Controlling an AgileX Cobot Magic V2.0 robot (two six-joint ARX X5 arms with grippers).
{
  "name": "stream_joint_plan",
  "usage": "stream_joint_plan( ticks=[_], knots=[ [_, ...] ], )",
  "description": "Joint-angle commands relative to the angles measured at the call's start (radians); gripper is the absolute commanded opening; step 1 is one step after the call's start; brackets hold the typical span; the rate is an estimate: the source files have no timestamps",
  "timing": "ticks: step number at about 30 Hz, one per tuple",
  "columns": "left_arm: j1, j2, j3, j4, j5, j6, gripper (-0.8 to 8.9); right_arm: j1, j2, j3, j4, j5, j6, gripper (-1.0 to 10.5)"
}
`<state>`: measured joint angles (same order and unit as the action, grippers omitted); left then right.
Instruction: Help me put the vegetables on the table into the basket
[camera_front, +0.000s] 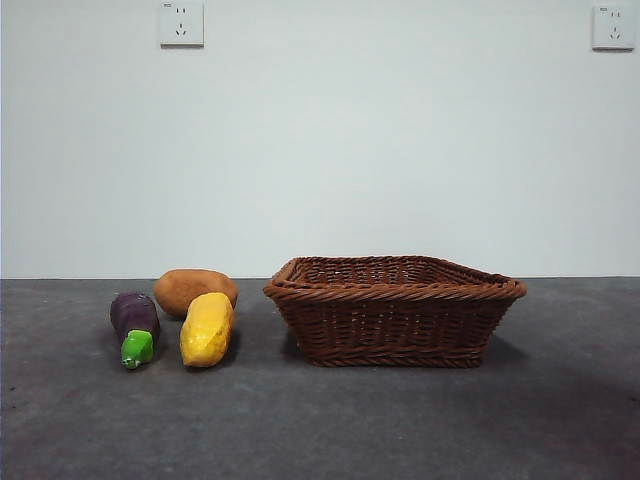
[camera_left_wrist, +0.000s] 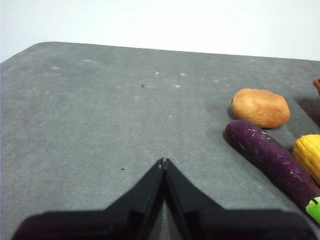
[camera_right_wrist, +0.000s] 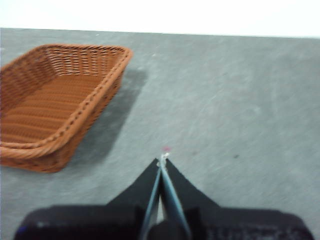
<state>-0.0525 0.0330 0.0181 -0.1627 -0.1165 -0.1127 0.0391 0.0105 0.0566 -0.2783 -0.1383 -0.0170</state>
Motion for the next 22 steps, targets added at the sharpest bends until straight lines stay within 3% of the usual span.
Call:
stream_joint_plan(
  ticks=[1, 4, 9, 14, 22],
  knots=[
    [0.003, 0.0, -0.009, 0.005, 0.047, 0.009, -0.04, 0.001, -0.001, -0.009, 0.021, -0.003, 0.115, 0.0],
    [0.003, 0.003, 0.028, -0.037, 0.093, -0.043, -0.06, 0.001, -0.001, 0.019, 0.081, -0.011, 0.227, -0.1],
    [0.003, 0.058, 0.199, -0.169, 0.171, -0.079, -0.06, 0.001, 0.051, 0.175, 0.028, -0.012, 0.304, -0.1],
    [0.003, 0.155, 0.375, -0.249, 0.239, -0.101, -0.06, 0.001, 0.183, 0.374, -0.141, -0.032, 0.288, -0.1],
    [0.003, 0.341, 0.618, -0.397, 0.331, -0.052, -0.06, 0.001, 0.404, 0.703, -0.394, -0.064, 0.167, -0.1]
  ],
)
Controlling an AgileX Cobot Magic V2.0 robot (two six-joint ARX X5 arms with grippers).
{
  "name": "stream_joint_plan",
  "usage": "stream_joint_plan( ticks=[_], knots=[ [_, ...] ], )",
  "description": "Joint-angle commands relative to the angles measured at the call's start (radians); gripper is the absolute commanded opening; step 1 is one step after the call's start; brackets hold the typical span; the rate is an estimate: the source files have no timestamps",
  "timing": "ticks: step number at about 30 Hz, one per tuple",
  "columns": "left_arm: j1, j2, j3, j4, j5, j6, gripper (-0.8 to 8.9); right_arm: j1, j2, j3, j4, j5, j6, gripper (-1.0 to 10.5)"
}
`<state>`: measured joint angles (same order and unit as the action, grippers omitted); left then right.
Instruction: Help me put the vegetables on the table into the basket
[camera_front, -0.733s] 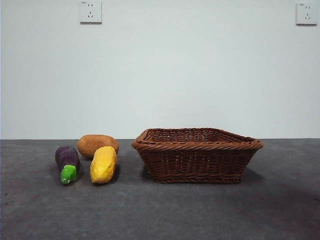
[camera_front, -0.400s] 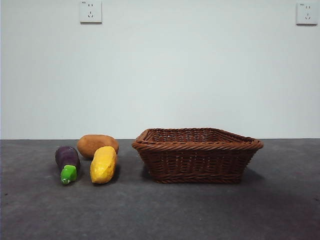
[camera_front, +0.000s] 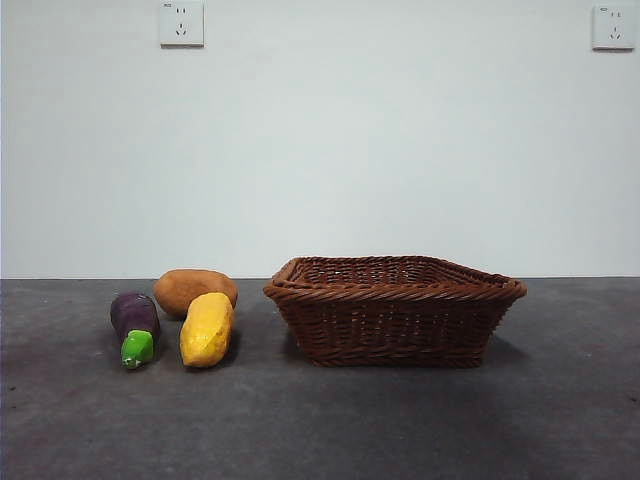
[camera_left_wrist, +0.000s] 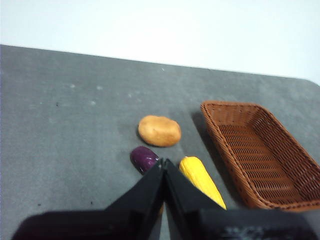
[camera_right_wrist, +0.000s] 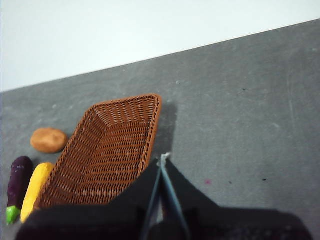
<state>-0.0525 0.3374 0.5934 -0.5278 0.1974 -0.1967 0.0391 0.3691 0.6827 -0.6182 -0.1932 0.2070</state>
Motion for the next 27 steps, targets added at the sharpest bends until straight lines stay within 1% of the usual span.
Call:
stream_joint_plan(
  ticks=[1, 6, 8, 10, 13, 16, 18, 19, 20, 22, 23, 24, 27],
  knots=[
    [0.003, 0.054, 0.066, -0.05, 0.024, 0.039, -0.06, 0.001, 0.068, 0.112, -0.085, -0.014, -0.072, -0.1],
    [0.002, 0.128, 0.168, -0.125, 0.067, 0.069, -0.06, 0.001, 0.179, 0.269, -0.245, -0.024, -0.157, -0.1],
    [0.002, 0.145, 0.193, -0.139, 0.069, 0.071, -0.06, 0.001, 0.207, 0.305, -0.281, -0.035, -0.176, -0.1],
    [0.002, 0.161, 0.21, -0.146, 0.076, 0.076, -0.06, 0.001, 0.227, 0.327, -0.301, -0.051, -0.193, -0.1],
    [0.002, 0.186, 0.231, -0.174, 0.099, 0.101, -0.06, 0.001, 0.246, 0.339, -0.314, -0.054, -0.211, -0.1],
    [0.002, 0.201, 0.234, -0.192, 0.099, 0.104, -0.04, 0.001, 0.264, 0.34, -0.327, -0.058, -0.216, -0.1],
    [0.002, 0.206, 0.234, -0.19, 0.13, 0.104, 0.14, 0.001, 0.264, 0.34, -0.322, -0.093, -0.244, 0.1],
    [0.002, 0.206, 0.235, -0.184, 0.154, 0.104, 0.92, 0.001, 0.264, 0.341, -0.314, -0.1, -0.246, 0.7],
    [0.002, 0.206, 0.235, -0.177, 0.17, 0.104, 2.41, 0.001, 0.264, 0.342, -0.305, -0.11, -0.246, 1.8],
    [0.002, 0.206, 0.235, -0.171, 0.172, 0.104, 6.61, 0.001, 0.264, 0.345, -0.296, -0.15, -0.239, 4.3],
    [0.002, 0.206, 0.235, -0.171, 0.172, 0.104, 7.51, 0.001, 0.264, 0.345, -0.296, -0.156, -0.235, 5.4],
    [0.002, 0.206, 0.235, -0.171, 0.173, 0.104, 7.54, 0.001, 0.264, 0.345, -0.297, -0.158, -0.235, 5.8],
    [0.002, 0.211, 0.24, -0.165, 0.173, 0.1, 7.54, 0.001, 0.264, 0.345, -0.3, -0.159, -0.235, 5.8]
  ],
)
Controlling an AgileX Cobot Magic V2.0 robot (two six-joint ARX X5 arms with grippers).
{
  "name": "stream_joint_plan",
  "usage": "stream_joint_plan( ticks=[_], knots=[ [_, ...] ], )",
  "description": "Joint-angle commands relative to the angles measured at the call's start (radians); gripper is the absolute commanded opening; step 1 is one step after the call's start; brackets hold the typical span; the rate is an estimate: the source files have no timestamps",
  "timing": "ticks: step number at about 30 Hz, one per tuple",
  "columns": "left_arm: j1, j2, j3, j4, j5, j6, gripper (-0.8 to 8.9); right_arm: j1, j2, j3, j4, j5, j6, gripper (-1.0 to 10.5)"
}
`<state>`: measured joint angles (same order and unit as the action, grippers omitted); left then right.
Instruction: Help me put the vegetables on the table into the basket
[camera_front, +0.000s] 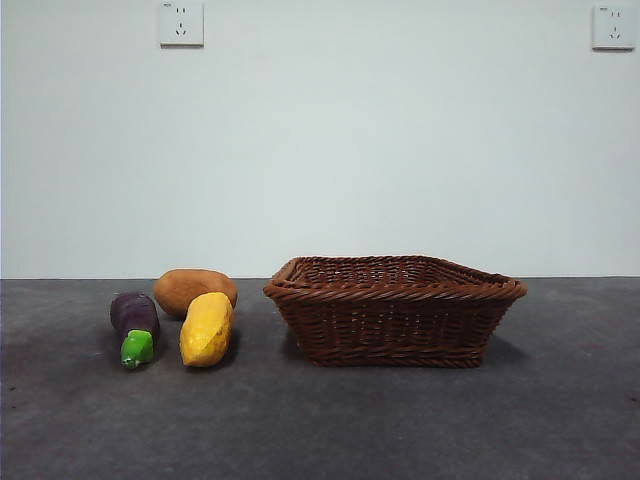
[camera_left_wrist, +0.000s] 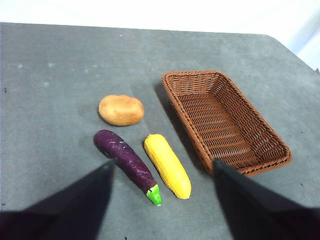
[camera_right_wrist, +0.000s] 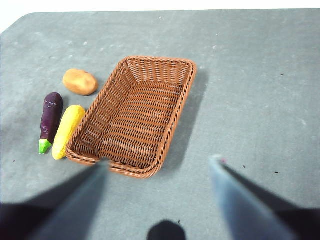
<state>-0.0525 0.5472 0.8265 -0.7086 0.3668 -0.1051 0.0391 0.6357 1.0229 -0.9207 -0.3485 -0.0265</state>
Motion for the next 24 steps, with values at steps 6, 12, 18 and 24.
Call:
stream_joint_plan(
  ticks=[6, 12, 18, 24],
  knots=[
    [0.002, 0.064, 0.094, 0.013, 0.008, 0.008, 7.54, 0.001, 0.056, 0.005, 0.014, -0.048, 0.026, 5.7],
    [0.002, 0.145, 0.107, 0.014, 0.06, 0.004, 7.54, 0.002, 0.288, 0.04, 0.15, -0.091, 0.052, 5.7],
    [0.002, 0.215, 0.107, 0.024, 0.06, 0.005, 7.54, 0.045, 0.682, 0.222, 0.172, -0.089, 0.052, 5.7],
    [0.002, 0.25, 0.107, 0.043, 0.06, 0.005, 7.54, 0.148, 1.025, 0.426, 0.17, 0.006, 0.051, 5.7]
  ],
)
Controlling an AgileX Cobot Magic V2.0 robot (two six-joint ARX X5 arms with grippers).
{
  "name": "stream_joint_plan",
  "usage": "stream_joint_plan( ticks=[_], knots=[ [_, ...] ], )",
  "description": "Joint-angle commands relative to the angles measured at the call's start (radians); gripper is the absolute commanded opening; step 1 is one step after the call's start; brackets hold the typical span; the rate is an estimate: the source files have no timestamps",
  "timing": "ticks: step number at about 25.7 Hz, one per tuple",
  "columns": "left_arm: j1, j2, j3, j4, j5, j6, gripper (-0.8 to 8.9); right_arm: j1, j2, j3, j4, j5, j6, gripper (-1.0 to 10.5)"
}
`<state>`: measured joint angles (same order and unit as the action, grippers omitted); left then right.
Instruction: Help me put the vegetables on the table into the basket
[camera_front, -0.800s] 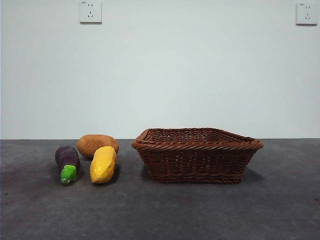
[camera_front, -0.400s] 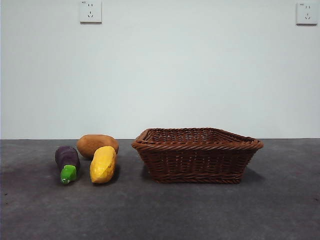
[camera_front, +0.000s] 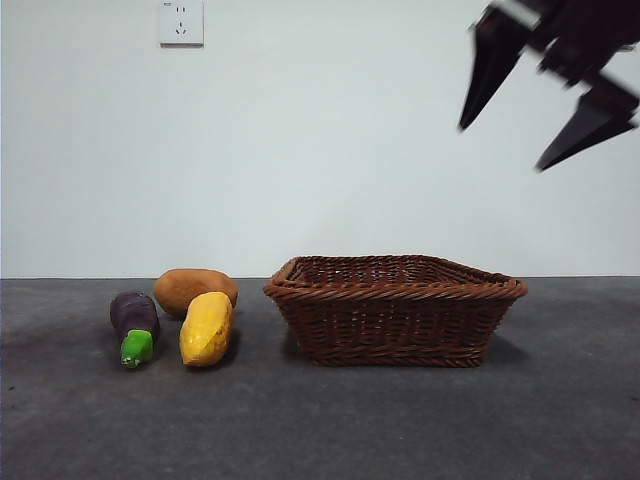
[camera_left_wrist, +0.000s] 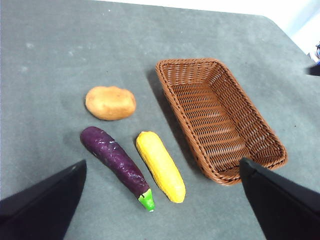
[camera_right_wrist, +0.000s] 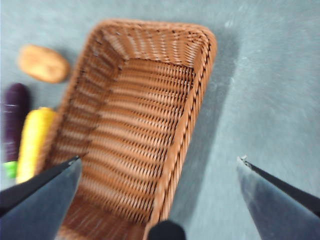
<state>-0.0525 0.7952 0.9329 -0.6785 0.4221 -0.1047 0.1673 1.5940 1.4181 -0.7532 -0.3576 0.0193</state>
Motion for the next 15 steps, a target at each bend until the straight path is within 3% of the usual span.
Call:
stream_joint_plan(
  ticks=[1, 9, 13, 15],
  knots=[
    [0.002, 0.006, 0.0, 0.014, 0.004, 0.004, 7.54, 0.033, 0.113, 0.054, 0.003, 0.022, 0.006, 5.7],
    [0.002, 0.032, 0.0, 0.014, 0.003, 0.005, 7.54, 0.089, 0.37, 0.111, 0.051, 0.101, 0.037, 5.6],
    [0.002, 0.046, 0.0, 0.014, 0.003, 0.005, 7.54, 0.089, 0.429, 0.111, 0.06, 0.106, 0.04, 4.0],
    [0.002, 0.052, 0.0, 0.013, 0.003, 0.005, 7.54, 0.089, 0.444, 0.11, 0.061, 0.148, 0.047, 2.5]
  ],
)
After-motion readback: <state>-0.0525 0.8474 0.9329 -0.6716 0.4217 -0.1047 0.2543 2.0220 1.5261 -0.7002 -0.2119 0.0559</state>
